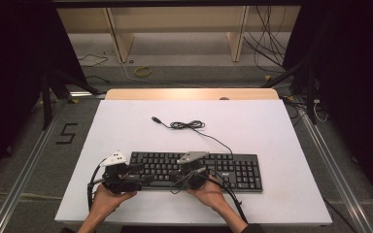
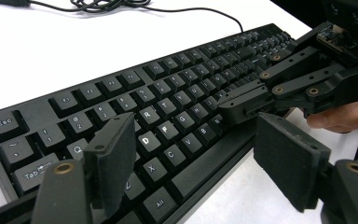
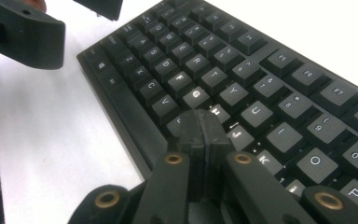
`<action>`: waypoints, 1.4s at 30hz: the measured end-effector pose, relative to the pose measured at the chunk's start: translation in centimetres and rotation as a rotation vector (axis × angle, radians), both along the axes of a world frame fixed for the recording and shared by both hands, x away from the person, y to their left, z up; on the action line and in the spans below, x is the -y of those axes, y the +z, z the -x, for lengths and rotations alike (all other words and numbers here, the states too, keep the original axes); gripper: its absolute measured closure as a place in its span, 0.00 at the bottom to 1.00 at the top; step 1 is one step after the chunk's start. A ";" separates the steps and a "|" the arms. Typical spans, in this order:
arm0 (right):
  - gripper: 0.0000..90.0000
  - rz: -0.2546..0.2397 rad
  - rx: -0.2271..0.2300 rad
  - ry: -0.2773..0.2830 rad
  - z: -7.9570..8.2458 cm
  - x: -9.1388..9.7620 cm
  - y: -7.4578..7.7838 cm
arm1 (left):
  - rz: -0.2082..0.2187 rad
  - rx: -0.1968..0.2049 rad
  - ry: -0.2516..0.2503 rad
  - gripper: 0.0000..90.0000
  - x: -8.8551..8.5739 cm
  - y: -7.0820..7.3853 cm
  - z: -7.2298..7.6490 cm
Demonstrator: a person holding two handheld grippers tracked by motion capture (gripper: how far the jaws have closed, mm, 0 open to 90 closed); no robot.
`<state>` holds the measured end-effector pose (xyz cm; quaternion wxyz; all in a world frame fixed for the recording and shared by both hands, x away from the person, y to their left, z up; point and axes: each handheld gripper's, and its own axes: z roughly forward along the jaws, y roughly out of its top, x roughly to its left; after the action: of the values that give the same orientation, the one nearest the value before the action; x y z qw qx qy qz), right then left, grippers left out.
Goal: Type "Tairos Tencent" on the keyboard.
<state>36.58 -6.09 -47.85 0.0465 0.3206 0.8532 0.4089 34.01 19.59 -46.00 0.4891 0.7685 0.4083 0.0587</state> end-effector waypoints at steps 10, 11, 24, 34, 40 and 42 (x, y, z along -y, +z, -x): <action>1.00 0.024 -0.011 -0.003 -0.1 -0.2 -0.5 | -0.001 -0.006 0.006 0.33 -0.1 -0.1 -0.1; 1.00 0.026 -0.009 -0.003 -0.1 -0.2 -0.5 | -0.002 -0.006 0.005 0.33 -0.2 -0.2 -0.2; 0.98 -0.033 -0.003 -0.021 0.0 0.5 0.4 | -0.001 -0.006 0.017 0.33 -0.3 -0.2 -0.4; 0.87 -0.080 0.012 -0.026 0.1 1.9 1.2 | -0.001 -0.005 0.022 0.33 -0.3 -0.3 -0.6; 0.79 -0.108 0.020 -0.024 0.3 2.8 1.6 | -0.006 -0.003 0.022 0.33 -0.2 -0.2 -0.7; 0.77 -0.116 0.022 -0.025 0.4 3.0 1.8 | -0.008 0.000 0.019 0.33 -0.2 -0.2 -0.8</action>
<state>36.20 -9.07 -46.08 0.0424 0.3288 0.8234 0.4606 34.80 19.81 -46.18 0.4856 0.7665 0.4152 0.0650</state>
